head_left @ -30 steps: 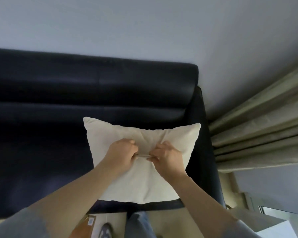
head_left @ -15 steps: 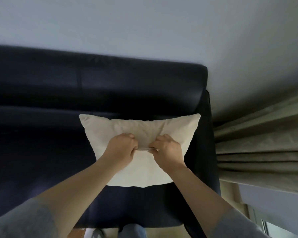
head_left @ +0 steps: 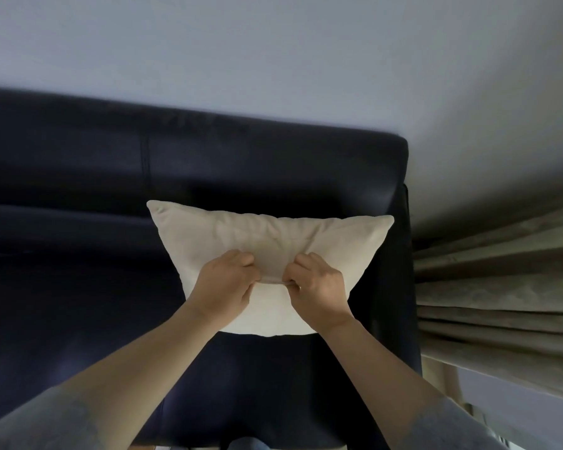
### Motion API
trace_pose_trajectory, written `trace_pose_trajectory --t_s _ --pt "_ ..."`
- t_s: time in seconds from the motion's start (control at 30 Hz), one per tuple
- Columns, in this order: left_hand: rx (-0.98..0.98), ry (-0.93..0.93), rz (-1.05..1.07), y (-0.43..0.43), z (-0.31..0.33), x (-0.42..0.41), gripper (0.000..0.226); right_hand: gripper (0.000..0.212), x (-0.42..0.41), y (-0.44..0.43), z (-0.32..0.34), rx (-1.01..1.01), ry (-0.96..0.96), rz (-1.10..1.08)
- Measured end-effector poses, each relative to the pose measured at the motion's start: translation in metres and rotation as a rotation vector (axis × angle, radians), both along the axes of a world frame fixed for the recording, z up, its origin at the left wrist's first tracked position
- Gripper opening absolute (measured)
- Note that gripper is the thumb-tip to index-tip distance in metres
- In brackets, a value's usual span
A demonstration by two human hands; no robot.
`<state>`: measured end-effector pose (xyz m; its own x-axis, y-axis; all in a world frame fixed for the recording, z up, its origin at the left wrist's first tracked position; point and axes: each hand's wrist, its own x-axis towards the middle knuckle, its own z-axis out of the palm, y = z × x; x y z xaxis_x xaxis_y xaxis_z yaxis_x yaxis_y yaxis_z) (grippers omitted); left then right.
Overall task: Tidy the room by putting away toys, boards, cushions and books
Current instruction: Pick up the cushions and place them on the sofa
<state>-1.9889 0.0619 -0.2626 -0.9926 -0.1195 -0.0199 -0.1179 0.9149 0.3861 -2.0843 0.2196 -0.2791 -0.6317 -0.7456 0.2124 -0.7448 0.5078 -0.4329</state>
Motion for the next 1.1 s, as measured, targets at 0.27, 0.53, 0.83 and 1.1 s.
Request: trace_pose_trajectory --t_s 0.27,0.53,0.83,1.1 --pt "-0.007 -0.026 0.099 -0.003 -0.016 -0.013 0.03 0.028 -0.01 0.008 -0.03 0.094 -0.126 -0.05" --pt "-0.157 -0.408 0.114 -0.048 0.007 -0.052 0.083 0.058 -0.065 0.013 0.01 0.327 -0.207 -0.103" --pt "-0.186 -0.388 0.119 -0.041 0.008 -0.065 0.017 0.029 -0.082 0.013 0.005 0.606 -0.207 -0.181" --pt "-0.056 -0.134 0.195 -0.05 0.03 -0.04 0.018 0.013 -0.076 0.023 0.017 0.2 -0.016 -0.237"
